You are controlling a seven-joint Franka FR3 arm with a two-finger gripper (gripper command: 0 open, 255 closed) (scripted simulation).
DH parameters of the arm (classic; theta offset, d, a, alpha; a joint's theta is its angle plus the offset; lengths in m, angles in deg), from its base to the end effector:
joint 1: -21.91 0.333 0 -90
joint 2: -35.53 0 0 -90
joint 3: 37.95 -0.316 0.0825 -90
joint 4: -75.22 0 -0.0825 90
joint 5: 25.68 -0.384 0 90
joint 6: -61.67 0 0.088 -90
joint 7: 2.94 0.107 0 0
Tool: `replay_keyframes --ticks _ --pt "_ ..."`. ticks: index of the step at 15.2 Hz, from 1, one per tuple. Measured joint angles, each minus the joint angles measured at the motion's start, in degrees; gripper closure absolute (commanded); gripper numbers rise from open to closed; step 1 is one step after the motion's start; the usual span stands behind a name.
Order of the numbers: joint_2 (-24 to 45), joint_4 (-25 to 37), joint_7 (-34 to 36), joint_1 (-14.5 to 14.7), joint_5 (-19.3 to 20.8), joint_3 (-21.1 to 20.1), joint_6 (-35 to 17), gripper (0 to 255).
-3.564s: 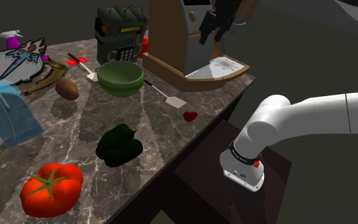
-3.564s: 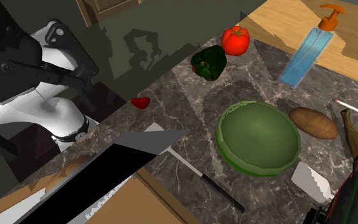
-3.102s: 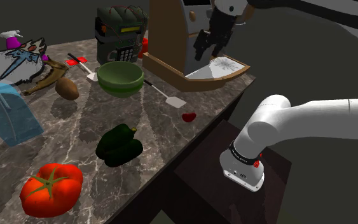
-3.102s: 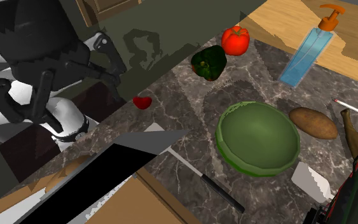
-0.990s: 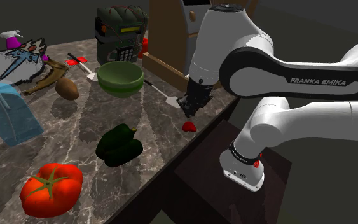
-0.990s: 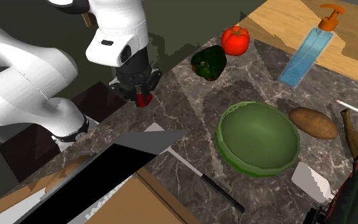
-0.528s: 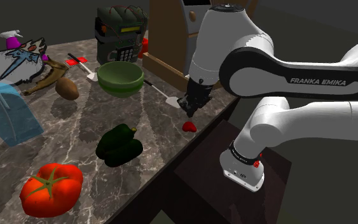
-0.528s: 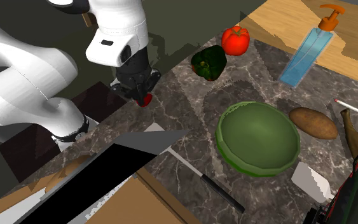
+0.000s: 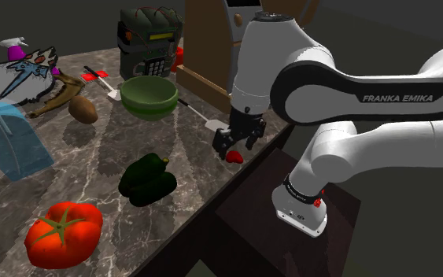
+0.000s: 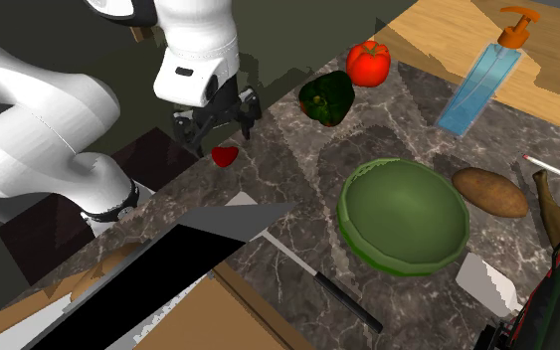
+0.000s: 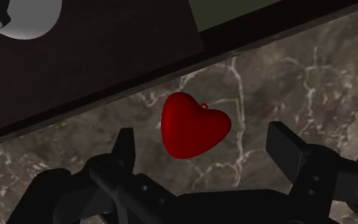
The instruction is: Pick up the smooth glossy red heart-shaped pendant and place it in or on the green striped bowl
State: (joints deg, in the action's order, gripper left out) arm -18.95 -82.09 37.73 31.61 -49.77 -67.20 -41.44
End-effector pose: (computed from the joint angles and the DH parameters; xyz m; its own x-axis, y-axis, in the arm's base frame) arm 0.2118 0.2046 0.4369 0.9414 -0.3364 -0.0249 -0.3358 -0.9416 0.0269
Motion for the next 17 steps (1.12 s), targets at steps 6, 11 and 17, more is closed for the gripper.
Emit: replay_keyframes --ticks 6,11,17 --pt "0.6 -3.0 -0.2 0.6 -1.6 -1.4 -3.5 0" --pt "0.6 -3.2 -0.2 0.7 -1.6 -1.5 -3.7 0" --pt "0.6 -2.7 -0.2 0.7 -1.8 -1.5 -3.9 255"
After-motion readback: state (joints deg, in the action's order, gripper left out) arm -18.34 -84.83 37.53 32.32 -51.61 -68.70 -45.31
